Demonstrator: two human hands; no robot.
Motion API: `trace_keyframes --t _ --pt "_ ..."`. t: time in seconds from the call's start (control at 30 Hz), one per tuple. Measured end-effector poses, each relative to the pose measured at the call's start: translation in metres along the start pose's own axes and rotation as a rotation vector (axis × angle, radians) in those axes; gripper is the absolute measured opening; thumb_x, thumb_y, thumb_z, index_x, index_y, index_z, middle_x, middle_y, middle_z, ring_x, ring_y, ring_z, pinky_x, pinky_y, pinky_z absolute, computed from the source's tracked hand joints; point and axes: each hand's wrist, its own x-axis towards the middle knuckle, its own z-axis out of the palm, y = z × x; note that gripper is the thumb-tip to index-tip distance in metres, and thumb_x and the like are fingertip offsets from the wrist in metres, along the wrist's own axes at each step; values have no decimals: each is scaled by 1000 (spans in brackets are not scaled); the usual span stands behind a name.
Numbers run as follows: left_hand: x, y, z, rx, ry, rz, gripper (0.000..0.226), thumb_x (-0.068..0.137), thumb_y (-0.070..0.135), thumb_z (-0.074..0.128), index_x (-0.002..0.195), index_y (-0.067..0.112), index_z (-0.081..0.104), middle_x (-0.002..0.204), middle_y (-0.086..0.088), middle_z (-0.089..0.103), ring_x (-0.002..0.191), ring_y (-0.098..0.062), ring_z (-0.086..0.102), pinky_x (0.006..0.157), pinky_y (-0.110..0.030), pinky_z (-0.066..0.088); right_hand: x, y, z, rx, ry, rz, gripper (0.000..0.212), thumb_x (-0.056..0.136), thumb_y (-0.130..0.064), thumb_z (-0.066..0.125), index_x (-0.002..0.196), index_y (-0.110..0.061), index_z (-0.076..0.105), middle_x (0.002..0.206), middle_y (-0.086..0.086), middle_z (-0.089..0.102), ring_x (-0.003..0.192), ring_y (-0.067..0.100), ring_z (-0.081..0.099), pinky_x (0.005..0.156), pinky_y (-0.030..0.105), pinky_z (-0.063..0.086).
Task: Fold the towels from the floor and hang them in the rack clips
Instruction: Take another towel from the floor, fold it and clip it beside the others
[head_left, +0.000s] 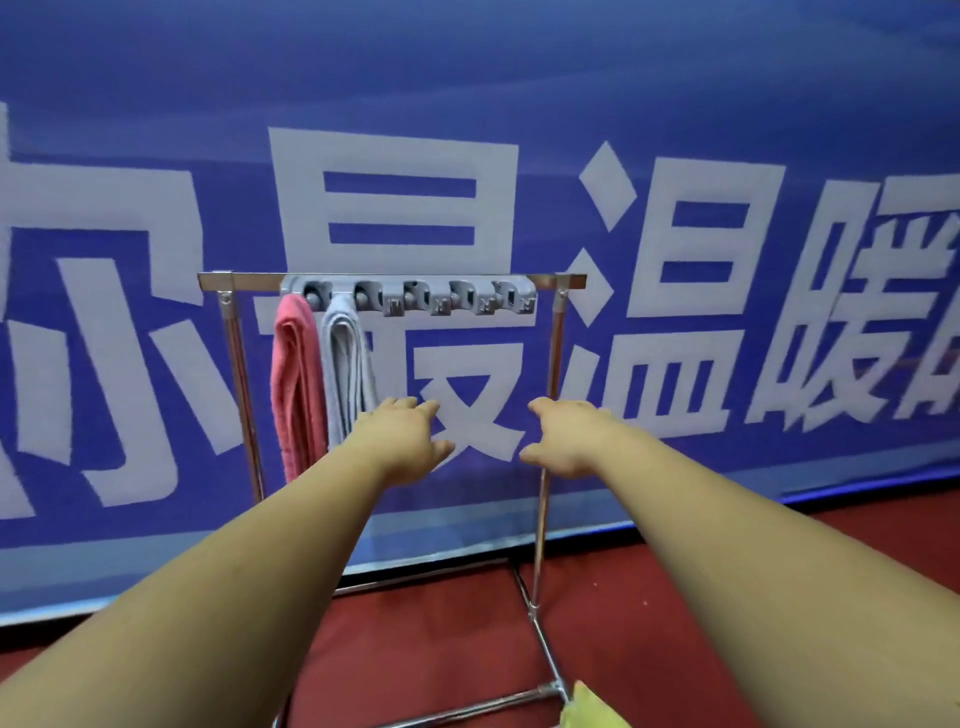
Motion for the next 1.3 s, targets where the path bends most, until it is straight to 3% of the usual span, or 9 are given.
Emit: trace_keyframes --t 0.3,0.63,0.8,1.0,1.2,1.3 --pt "25 53 125 -38 -197 64 80 105 61 48 170 25 18 176 -6 22 161 -32 21 124 -55 30 13 87 115 45 -155 158 68 96 -44 63 156 -19 41 154 12 53 142 37 48 114 48 41" --pt "25 91 354 -124 -493 32 86 103 55 56 171 24 14 177 -11 16 163 -33 16 126 -54 26 25 172 350 125 -488 288 73 93 -41 65 157 -19 40 151 14 56 139 37 53 113 44 46" --pt "22 117 453 -166 -660 46 83 103 54 56 170 23 17 177 -13 18 162 -36 19 125 -55 27 17 209 452 131 -649 322 64 91 -41 63 148 -16 46 150 14 57 136 38 55 109 47 48" --pt "13 128 540 -217 -817 26 85 105 54 53 171 22 11 178 -12 12 164 -33 15 128 -51 24 18 220 534 142 -763 344 56 94 -35 61 144 -14 46 140 16 60 129 40 56 101 43 48" --pt "-8 120 592 -295 -863 -59 84 105 45 55 171 22 9 178 -9 13 164 -27 16 127 -43 26 15 188 606 237 -810 337 56 99 -43 58 146 -14 49 149 17 57 136 37 56 110 44 47" --pt "-18 112 612 -327 -919 -93 87 102 39 58 171 20 9 178 -9 14 164 -28 17 128 -44 28 6 167 633 274 -860 312 58 103 -36 58 156 -14 46 157 17 48 144 36 48 118 46 40"
